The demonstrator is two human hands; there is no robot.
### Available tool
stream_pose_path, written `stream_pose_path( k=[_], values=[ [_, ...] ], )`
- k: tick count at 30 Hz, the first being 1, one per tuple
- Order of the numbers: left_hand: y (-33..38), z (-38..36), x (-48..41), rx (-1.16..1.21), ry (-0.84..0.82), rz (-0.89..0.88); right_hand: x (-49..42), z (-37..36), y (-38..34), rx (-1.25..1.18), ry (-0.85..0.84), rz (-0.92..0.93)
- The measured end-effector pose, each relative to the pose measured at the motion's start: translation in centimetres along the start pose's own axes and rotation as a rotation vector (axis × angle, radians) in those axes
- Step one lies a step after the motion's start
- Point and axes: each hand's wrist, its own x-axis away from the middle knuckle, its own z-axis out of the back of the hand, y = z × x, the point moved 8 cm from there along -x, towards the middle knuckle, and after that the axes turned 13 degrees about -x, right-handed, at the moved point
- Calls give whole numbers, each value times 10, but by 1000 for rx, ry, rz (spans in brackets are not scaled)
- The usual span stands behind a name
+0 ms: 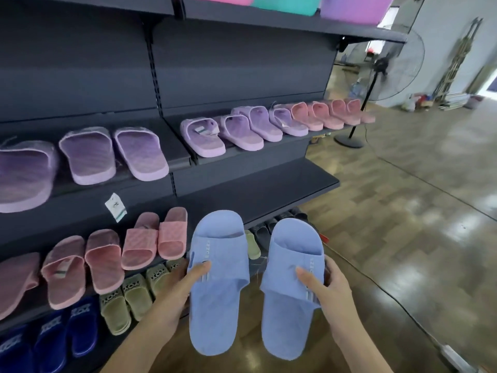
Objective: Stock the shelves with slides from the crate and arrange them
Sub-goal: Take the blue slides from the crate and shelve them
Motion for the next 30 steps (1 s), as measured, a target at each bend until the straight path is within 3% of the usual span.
stream_pose_path(
  k=[6,12,22,30],
  values=[
    [5,16,-66,-2,26,9,-73,-28,10,26,-51,-33],
    [-30,26,-133,27,200,181,-148,-53,36,4,-156,-79],
    [-108,40,-287,-44,479,284,-342,-81,139,182,-191,-213],
    [-147,67,-393,-279,706,313,-453,-132,232,366,-274,-267]
  ],
)
